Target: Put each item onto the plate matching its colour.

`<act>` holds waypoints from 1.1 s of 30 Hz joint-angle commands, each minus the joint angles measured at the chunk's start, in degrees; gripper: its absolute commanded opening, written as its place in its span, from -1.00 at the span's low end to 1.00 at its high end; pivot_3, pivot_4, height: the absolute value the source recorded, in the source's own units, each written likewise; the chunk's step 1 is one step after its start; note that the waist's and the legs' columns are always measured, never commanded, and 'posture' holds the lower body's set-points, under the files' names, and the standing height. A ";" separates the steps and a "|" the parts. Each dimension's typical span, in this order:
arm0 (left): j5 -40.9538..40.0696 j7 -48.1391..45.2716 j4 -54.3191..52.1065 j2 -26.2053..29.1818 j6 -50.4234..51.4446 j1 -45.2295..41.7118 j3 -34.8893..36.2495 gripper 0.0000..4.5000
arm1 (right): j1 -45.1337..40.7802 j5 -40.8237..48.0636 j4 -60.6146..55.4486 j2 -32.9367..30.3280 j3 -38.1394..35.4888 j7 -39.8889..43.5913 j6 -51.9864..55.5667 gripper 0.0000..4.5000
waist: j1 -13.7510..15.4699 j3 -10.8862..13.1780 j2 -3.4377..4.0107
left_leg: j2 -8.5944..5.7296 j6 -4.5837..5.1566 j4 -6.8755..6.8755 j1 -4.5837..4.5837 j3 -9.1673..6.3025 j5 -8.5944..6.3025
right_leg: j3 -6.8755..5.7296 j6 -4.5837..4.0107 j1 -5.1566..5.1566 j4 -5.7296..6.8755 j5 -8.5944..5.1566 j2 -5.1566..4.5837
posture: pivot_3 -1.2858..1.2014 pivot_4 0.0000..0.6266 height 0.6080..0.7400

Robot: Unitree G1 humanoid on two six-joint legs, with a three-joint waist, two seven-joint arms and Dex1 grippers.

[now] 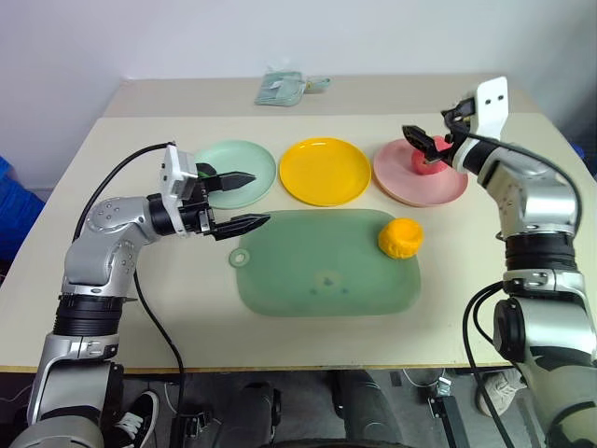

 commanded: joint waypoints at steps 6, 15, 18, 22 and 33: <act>-5.64 -8.48 -5.04 0.97 1.24 2.47 0.34 1.00 | 20.20 7.57 -29.36 -20.15 8.28 22.51 13.29 0.98 | 0.43 -0.01 0.02 | -0.17 0.30 0.41 -0.34 -0.11 -0.17 | -0.15 0.01 0.04 -0.22 0.01 -0.21 | 0.03 -0.52 1.00; -2.87 -12.39 -4.50 2.28 -0.46 2.78 -1.99 1.00 | 22.89 -0.45 -24.04 -21.89 12.40 20.00 10.68 0.98 | 0.30 0.00 0.01 | 0.03 0.56 0.20 0.38 0.14 -0.31 | 0.03 -0.03 0.44 -0.26 0.03 0.04 | 0.03 -0.52 1.00; -2.83 -12.18 -4.74 2.11 -0.60 2.89 -2.07 1.00 | 22.93 -1.88 -22.58 -21.21 13.14 19.48 9.64 0.98 | 0.41 0.00 0.01 | 0.01 0.54 0.21 0.36 0.15 -0.29 | 0.03 -0.04 0.42 -0.26 0.03 -0.01 | 0.03 -0.52 1.00; -2.78 -11.92 -4.85 2.38 -0.39 3.33 -1.85 1.00 | 22.53 -0.56 -22.43 -19.64 13.03 20.62 11.67 0.98 | 0.46 -0.01 0.01 | 0.00 0.33 0.21 0.33 0.15 -0.18 | 0.03 -0.04 0.42 -0.28 0.03 -0.04 | 0.03 -0.52 1.00; -4.04 -7.25 -4.60 1.38 0.69 3.81 0.52 1.00 | 18.42 3.81 -21.43 -14.63 8.52 19.59 12.99 0.29 | 0.45 0.00 0.01 | 0.00 0.39 0.21 0.33 0.12 -0.21 | 0.03 -0.04 0.41 -0.28 0.03 -0.03 | 0.03 -0.52 1.00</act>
